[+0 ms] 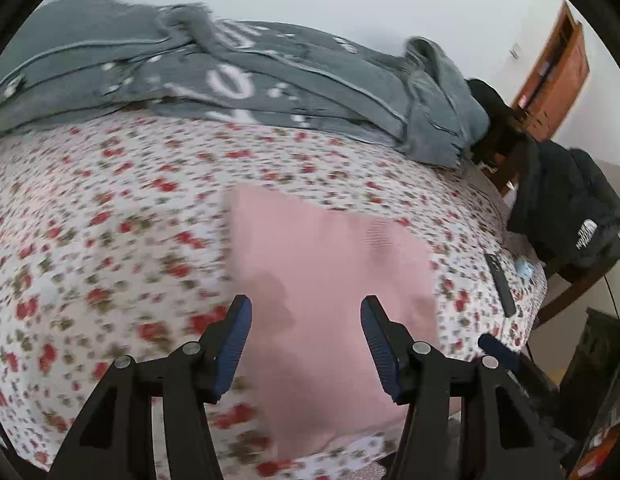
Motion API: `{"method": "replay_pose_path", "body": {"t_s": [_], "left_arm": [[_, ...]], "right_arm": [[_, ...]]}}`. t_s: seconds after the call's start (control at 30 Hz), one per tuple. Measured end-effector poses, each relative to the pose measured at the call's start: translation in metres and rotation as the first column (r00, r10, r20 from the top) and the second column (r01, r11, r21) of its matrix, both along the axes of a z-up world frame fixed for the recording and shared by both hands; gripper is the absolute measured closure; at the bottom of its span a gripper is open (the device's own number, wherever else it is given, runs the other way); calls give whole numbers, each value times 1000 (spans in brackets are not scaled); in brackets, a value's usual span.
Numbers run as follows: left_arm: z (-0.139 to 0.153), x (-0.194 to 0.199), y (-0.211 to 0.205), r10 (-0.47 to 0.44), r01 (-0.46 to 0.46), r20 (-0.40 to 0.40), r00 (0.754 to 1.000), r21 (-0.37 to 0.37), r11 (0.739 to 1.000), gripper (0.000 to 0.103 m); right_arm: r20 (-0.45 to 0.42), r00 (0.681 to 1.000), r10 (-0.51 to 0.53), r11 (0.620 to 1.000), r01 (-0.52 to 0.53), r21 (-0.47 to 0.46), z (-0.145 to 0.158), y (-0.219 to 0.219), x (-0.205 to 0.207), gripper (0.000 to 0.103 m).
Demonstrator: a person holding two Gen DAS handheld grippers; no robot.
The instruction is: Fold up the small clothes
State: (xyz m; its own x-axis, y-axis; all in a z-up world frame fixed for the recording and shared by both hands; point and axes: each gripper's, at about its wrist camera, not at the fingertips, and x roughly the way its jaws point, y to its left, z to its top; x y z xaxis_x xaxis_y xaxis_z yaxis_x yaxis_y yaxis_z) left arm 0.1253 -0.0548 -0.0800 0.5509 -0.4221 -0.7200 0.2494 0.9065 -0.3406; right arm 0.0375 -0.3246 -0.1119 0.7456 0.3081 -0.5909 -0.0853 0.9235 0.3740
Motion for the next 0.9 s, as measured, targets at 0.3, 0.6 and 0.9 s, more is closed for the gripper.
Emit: {"method": "replay_pose_path", "body": {"t_s": [0.3,0.6,0.9], "left_arm": [[-37,13,67,98,-102,-71,993,-51,994,48],[-55,17,54,49,-56,-104,993,-67,996,48],[-48,-1,8,-67,65,-81,994,-32,997,48]], "right_arm": [[-182,982,-41,990,64,126,-41,11,70,46],[-2,1000,-19,996,19,89,-9,-19,53,88],[-86,991,-105,994,107,23,-35,-41,53,63]]}}
